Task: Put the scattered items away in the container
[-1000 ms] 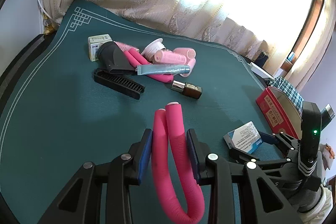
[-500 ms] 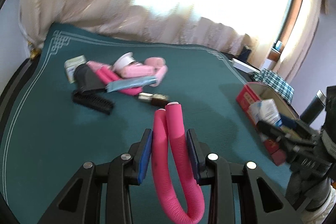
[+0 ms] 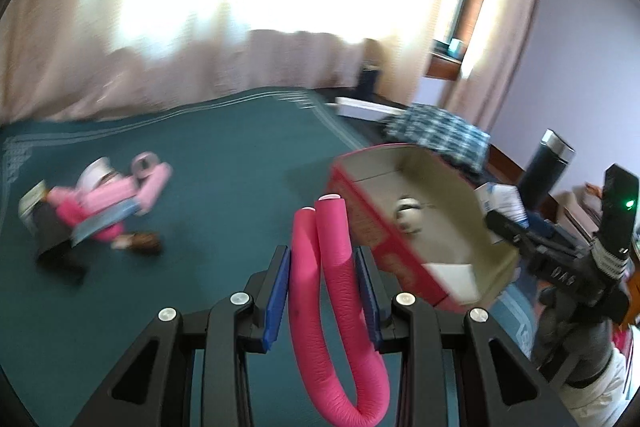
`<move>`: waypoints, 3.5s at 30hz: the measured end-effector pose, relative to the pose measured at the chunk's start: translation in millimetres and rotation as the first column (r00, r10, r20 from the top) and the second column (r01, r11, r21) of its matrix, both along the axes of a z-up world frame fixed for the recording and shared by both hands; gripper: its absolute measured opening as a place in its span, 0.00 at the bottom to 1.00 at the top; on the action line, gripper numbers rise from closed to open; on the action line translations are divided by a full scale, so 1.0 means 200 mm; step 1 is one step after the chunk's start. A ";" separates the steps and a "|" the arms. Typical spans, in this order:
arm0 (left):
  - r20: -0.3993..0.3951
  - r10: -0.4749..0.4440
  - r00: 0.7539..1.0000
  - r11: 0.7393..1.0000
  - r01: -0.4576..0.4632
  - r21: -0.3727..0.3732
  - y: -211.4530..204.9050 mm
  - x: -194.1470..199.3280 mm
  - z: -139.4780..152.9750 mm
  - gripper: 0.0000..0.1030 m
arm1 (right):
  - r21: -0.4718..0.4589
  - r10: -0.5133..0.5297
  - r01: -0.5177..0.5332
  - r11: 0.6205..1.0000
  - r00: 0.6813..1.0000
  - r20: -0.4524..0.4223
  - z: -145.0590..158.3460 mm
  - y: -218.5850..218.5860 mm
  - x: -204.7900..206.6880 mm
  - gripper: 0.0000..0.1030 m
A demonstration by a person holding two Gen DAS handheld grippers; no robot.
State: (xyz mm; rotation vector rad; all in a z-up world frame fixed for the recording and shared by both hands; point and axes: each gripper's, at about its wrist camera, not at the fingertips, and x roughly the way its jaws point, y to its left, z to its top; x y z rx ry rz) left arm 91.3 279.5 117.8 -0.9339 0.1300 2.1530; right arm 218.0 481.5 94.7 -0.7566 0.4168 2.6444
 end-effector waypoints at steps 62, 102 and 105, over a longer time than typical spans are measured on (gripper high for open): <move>0.116 0.296 0.948 0.954 -0.299 0.013 -0.52 -0.38 -0.24 0.75 | -0.008 0.300 -0.300 0.954 0.953 0.032 0.02 -0.69 -0.35 0.90; 0.200 0.699 0.686 0.714 -0.685 -0.145 -1.24 -1.41 -0.56 0.75 | -0.270 0.477 -0.434 0.859 0.871 0.117 -0.36 -0.78 -0.69 0.90; 0.186 0.685 0.704 0.728 -0.671 -0.142 -1.23 -1.41 -0.56 0.64 | -0.273 0.478 -0.434 0.858 0.871 0.117 -0.36 -0.77 -0.69 0.90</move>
